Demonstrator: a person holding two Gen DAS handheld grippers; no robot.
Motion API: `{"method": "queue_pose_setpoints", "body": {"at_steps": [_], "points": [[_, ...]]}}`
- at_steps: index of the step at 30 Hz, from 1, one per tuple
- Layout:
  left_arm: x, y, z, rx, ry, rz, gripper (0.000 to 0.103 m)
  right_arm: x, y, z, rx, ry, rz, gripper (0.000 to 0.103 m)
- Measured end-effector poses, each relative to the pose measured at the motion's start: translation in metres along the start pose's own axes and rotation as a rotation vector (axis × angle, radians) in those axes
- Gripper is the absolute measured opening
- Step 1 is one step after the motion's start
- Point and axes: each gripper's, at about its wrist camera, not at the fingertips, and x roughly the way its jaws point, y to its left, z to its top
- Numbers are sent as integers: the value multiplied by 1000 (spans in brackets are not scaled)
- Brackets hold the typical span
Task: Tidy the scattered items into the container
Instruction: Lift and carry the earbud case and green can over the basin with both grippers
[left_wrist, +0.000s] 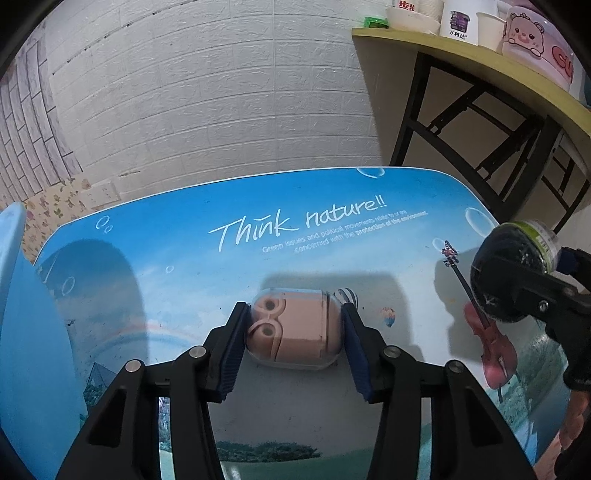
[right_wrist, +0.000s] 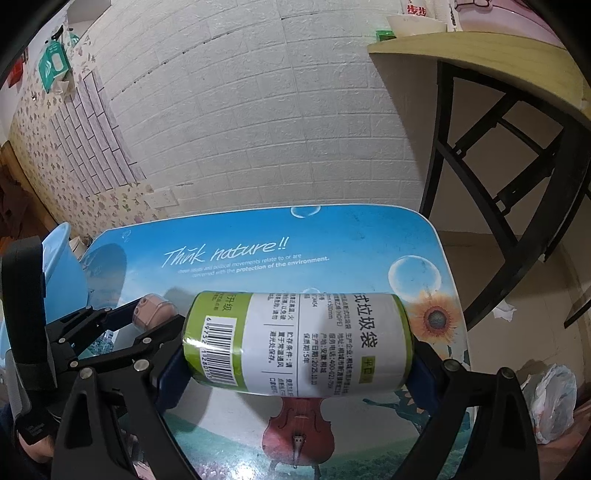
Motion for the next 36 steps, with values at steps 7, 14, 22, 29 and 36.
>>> {"method": "queue_pose_setpoints", "body": {"at_steps": [7,14,22,29,36], "points": [[-4,5,-3,-19,-3,-13,47,-4,0,0,0,-2,-6,96],[-18,8,-3,-17,-38,-11,47,-8,5,-2,-8,-6,3,96],[-60,7,6,-14,-144,-6,47,-17,9,-2,3,-17,19,96],[-106,30,15,-73,-246,-9,47,-39,28,2,-9,-52,45,96],[-146,61,14,-129,-321,22,47,-56,73,4,-51,-87,113,96]]}}
